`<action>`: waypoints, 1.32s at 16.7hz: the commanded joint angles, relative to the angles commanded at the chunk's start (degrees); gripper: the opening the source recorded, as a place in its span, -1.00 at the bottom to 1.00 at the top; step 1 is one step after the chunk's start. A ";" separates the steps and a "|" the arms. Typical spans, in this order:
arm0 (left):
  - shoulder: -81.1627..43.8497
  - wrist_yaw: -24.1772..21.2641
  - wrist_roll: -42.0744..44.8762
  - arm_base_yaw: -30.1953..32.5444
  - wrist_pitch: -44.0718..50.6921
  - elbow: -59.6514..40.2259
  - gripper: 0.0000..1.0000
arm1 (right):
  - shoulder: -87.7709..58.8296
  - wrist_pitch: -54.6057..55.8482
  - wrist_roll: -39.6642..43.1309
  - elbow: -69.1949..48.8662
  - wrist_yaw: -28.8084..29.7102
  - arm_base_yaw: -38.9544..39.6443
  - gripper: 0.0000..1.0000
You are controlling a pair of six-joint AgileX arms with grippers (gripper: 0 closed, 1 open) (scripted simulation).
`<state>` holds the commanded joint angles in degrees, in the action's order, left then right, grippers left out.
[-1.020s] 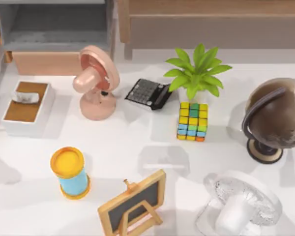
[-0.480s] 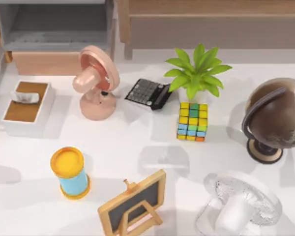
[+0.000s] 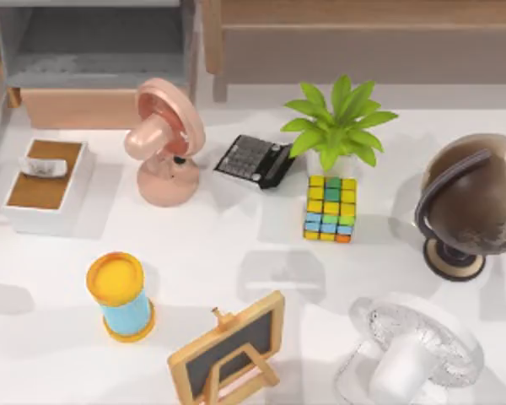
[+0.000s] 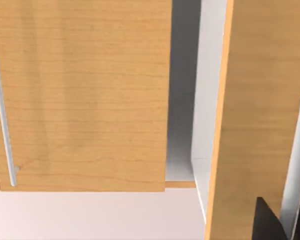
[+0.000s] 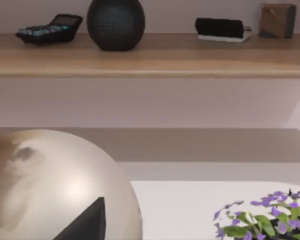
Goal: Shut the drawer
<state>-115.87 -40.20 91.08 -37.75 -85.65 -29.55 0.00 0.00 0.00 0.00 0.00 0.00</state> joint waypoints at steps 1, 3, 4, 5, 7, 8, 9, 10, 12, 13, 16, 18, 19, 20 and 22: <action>0.00 0.00 0.00 0.00 0.00 0.00 -1.00 | 0.00 0.00 0.00 0.00 0.00 0.00 1.00; -0.59 0.00 -0.20 -0.14 0.52 0.06 -1.00 | 0.00 0.00 0.00 0.00 0.00 0.00 1.00; -0.69 0.17 -0.20 -0.08 0.65 -0.12 -1.00 | 0.00 0.00 0.00 0.00 0.00 0.00 1.00; -1.10 0.74 -0.22 0.24 1.14 -0.85 -1.00 | 0.00 0.00 0.00 0.00 0.00 0.00 1.00; -2.50 2.44 -0.38 1.89 2.96 -3.87 -1.00 | 0.00 0.00 0.00 0.00 0.00 0.00 1.00; -3.28 3.46 -0.42 3.02 4.02 -5.78 -1.00 | 0.00 0.00 0.00 0.00 0.00 0.00 1.00; -4.05 4.49 -0.43 4.21 5.11 -8.08 -1.00 | 0.00 0.00 0.00 0.00 0.00 0.00 1.00; -4.77 5.46 -0.44 5.31 6.11 -10.09 -1.00 | 0.00 0.00 0.00 0.00 0.00 0.00 1.00; -5.69 6.77 -0.48 6.70 7.46 -12.30 -1.00 | 0.00 0.00 0.00 0.00 0.00 0.00 1.00; -5.79 6.90 -0.50 6.83 7.60 -12.49 -1.00 | 0.00 0.00 0.00 0.00 0.00 0.00 1.00; -5.80 6.80 -0.57 6.43 7.73 -12.21 -1.00 | 0.00 0.00 0.00 0.00 0.00 0.00 1.00; -6.41 7.34 -0.75 6.67 8.42 -13.17 -1.00 | 0.00 0.00 0.00 0.00 0.00 0.00 1.00; -7.09 7.81 -0.92 7.09 9.19 -14.38 -1.00 | 0.00 0.00 0.00 0.00 0.00 0.00 1.00; -7.82 8.35 -0.97 7.67 10.03 -15.97 -1.00 | 0.00 0.00 0.00 0.00 0.00 0.00 1.00; -9.36 9.68 -0.85 9.20 11.94 -20.19 -1.00 | 0.00 0.00 0.00 0.00 0.00 0.00 1.00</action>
<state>-125.23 -30.52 90.23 -28.55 -73.71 -49.75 0.00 0.00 0.00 0.00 0.00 0.00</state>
